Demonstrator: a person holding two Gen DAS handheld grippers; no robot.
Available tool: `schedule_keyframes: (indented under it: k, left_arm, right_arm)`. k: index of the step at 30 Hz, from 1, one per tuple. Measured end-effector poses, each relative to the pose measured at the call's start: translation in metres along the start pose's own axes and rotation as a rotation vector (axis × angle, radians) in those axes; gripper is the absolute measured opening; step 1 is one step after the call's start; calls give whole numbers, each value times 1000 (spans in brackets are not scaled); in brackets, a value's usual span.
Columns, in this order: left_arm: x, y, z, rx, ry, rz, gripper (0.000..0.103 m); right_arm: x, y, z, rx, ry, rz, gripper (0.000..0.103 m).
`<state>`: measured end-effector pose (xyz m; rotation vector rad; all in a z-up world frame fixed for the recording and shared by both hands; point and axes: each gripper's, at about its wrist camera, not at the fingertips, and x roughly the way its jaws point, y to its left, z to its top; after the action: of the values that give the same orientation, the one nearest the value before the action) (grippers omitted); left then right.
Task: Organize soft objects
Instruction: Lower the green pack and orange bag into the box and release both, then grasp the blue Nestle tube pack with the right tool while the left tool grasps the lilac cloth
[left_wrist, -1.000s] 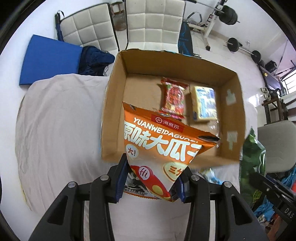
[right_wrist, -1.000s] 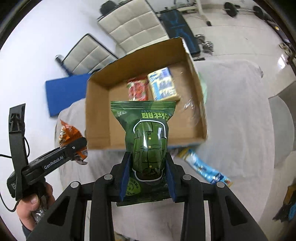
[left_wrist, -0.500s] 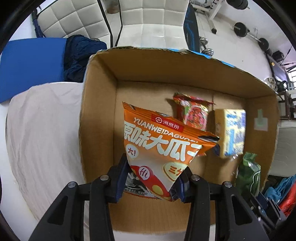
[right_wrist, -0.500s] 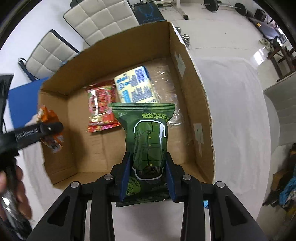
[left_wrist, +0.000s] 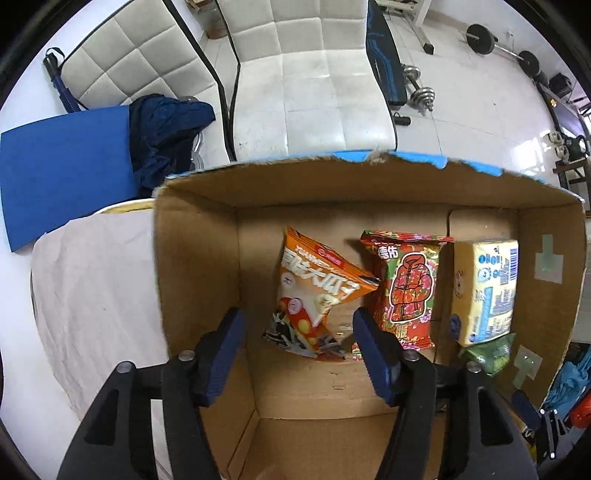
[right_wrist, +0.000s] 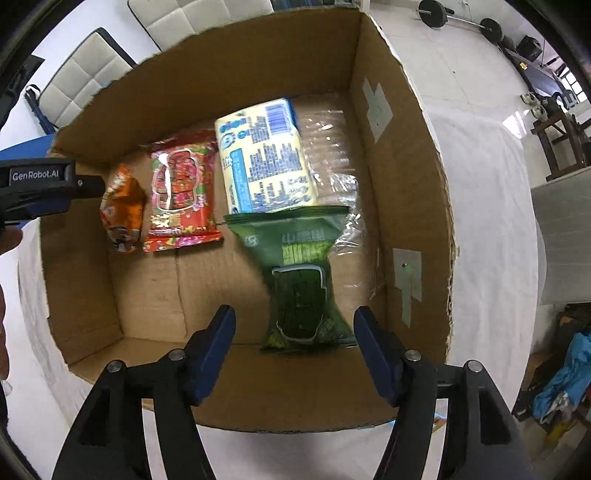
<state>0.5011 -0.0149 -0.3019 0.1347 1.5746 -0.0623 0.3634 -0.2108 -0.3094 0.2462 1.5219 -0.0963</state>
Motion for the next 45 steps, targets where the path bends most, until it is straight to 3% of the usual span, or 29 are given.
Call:
schedule_keyframes:
  k: [6, 8, 9, 11, 13, 18, 29, 37, 45]
  left_arm:
    - [-20, 6, -18, 3, -55, -33, 63]
    - [-26, 10, -30, -5, -73, -54, 75]
    - [-30, 12, -38, -10, -91, -66, 78]
    - [-36, 15, -55, -11, -125, -86, 94]
    - [-42, 15, -68, -4, -153, -71, 98]
    - [-72, 11, -110, 8, -278, -61, 100]
    - [-139, 2, -189, 15, -455, -50, 100]
    - [-170, -2, -223, -24, -528, -45, 100]
    - [-176, -9, -241, -56, -533, -46, 100]
  right_arm:
    - [-6, 4, -4, 11, 0, -2, 73]
    - [-13, 6, -8, 2, -18, 3, 95]
    - [-16, 7, -10, 0, -27, 3, 97]
    - [-24, 10, -17, -10, -53, -7, 97]
    - [-30, 12, -23, -21, -74, -25, 97]
    - [-52, 13, -44, -38, -127, -59, 97]
    - [-122, 23, -93, -124, -318, -73, 97]
    - [-163, 15, -122, -140, -376, -18, 97]
    - [-169, -6, -138, -136, -385, 32, 97]
